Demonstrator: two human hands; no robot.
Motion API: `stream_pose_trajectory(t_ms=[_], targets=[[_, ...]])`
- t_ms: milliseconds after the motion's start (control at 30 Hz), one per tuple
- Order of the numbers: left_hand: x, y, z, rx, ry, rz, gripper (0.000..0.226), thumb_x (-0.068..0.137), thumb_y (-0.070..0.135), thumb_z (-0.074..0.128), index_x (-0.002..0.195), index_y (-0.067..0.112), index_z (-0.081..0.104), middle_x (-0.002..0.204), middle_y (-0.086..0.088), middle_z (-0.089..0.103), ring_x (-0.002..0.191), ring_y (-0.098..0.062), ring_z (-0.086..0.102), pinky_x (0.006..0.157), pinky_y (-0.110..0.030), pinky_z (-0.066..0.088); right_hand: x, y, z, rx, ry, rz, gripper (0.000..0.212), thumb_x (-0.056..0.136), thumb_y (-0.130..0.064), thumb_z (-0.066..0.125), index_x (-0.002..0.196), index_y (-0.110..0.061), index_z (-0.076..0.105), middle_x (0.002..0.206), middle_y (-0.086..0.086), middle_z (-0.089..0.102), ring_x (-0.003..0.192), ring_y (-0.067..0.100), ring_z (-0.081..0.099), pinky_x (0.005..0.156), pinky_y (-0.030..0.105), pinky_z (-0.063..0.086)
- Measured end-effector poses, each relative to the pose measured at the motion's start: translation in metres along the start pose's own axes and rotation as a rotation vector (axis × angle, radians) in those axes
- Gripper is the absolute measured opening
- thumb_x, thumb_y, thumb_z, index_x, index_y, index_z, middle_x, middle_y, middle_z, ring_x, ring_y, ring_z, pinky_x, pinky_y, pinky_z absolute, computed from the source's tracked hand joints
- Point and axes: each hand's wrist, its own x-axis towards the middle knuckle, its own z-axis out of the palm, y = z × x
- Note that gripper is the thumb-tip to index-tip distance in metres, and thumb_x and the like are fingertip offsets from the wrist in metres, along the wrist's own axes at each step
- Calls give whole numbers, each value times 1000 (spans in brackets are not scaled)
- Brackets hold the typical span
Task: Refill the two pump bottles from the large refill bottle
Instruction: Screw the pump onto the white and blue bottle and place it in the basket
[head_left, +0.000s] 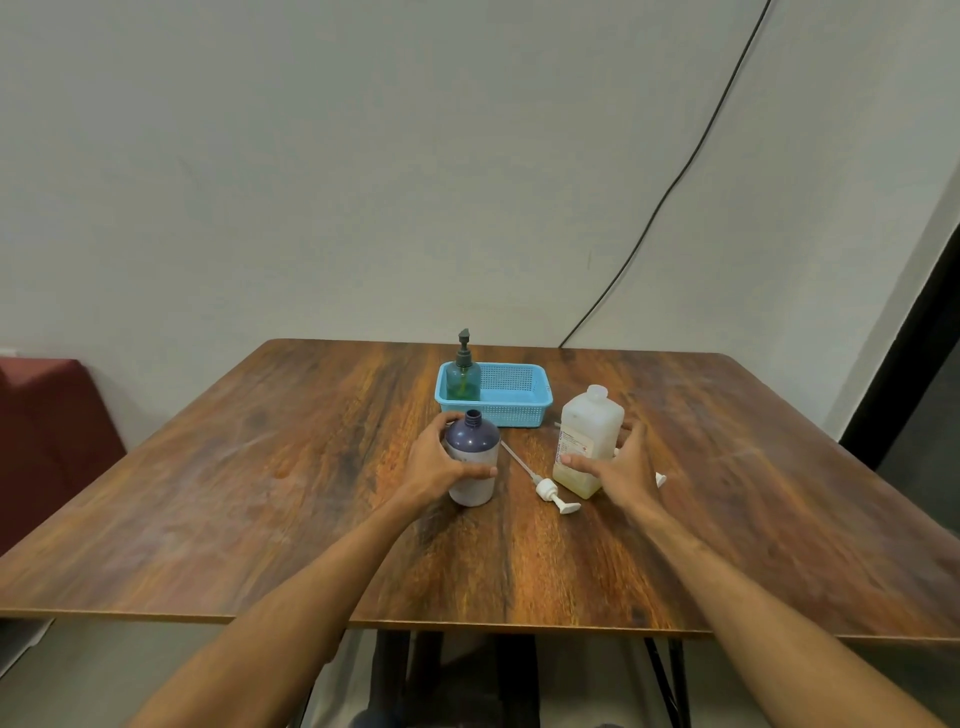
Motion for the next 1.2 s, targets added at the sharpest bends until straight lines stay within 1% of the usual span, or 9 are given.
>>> stream_pose_trajectory(t_ms=[100, 167, 267, 333, 467, 567, 767, 1000, 1200], targets=[[-2, 2, 1, -11, -11, -6, 85, 60, 22, 95, 127, 32, 45, 122, 10, 53, 114, -14, 54, 88, -24, 48, -13, 3, 2, -32, 170, 49, 89, 64, -37, 94, 128, -10, 38, 124, 1, 47, 112, 19, 50, 88, 39, 48], [-2, 2, 2, -13, -14, -9, 84, 61, 22, 94, 128, 33, 44, 123, 10, 53, 113, -13, 54, 83, -20, 46, -25, 7, 7, -31, 256, 85, 73, 68, -34, 92, 116, -10, 42, 120, 8, 54, 108, 25, 55, 72, 30, 45], [-2, 1, 3, -21, -13, -12, 86, 60, 24, 95, 130, 31, 45, 124, 9, 55, 114, -13, 55, 83, -20, 47, -40, 13, 20, -108, 201, 43, 47, 73, -23, 89, 99, -14, 51, 112, 7, 64, 104, 25, 63, 66, 27, 50], [-2, 0, 4, -21, -11, -12, 87, 60, 23, 95, 131, 29, 45, 124, 9, 54, 115, -14, 55, 88, -25, 49, -49, 14, 28, -315, 113, -70, 30, 78, -25, 85, 92, -18, 59, 108, 2, 69, 99, 19, 64, 68, 27, 54], [-3, 2, 4, -21, -25, -10, 84, 64, 20, 93, 133, 26, 45, 125, 8, 53, 114, -14, 56, 88, -24, 48, -55, 10, 38, -683, -5, -353, 27, 95, -30, 66, 120, -19, 65, 120, -1, 67, 106, 19, 64, 80, 31, 57], [-3, 2, 4, -18, -31, -15, 84, 63, 20, 93, 132, 26, 45, 126, 7, 54, 114, -14, 56, 86, -22, 48, -53, 4, 42, -818, -99, -470, 25, 99, -29, 60, 121, -20, 62, 120, 0, 66, 107, 18, 64, 84, 33, 55], [-3, 2, 4, -22, -29, -9, 83, 62, 19, 93, 130, 29, 45, 121, 11, 54, 112, -11, 56, 82, -19, 46, -47, -3, 52, -789, -136, -458, 8, 95, -21, 61, 100, -19, 66, 101, 2, 68, 94, 18, 60, 75, 34, 54], [-5, 0, 4, -34, -24, -2, 81, 62, 19, 93, 127, 30, 46, 113, 21, 53, 105, -2, 56, 82, -18, 47, -45, -38, 40, -613, 101, -529, 13, 83, -20, 72, 91, -16, 63, 83, 2, 63, 81, 20, 56, 62, 33, 41], [-6, 3, 2, -41, -22, -1, 80, 63, 17, 92, 128, 28, 46, 114, 18, 53, 103, -3, 55, 78, -14, 44, -29, -87, 15, -298, 107, -523, 11, 81, -18, 76, 91, -16, 74, 85, -7, 72, 70, 4, 56, 50, 12, 32]])
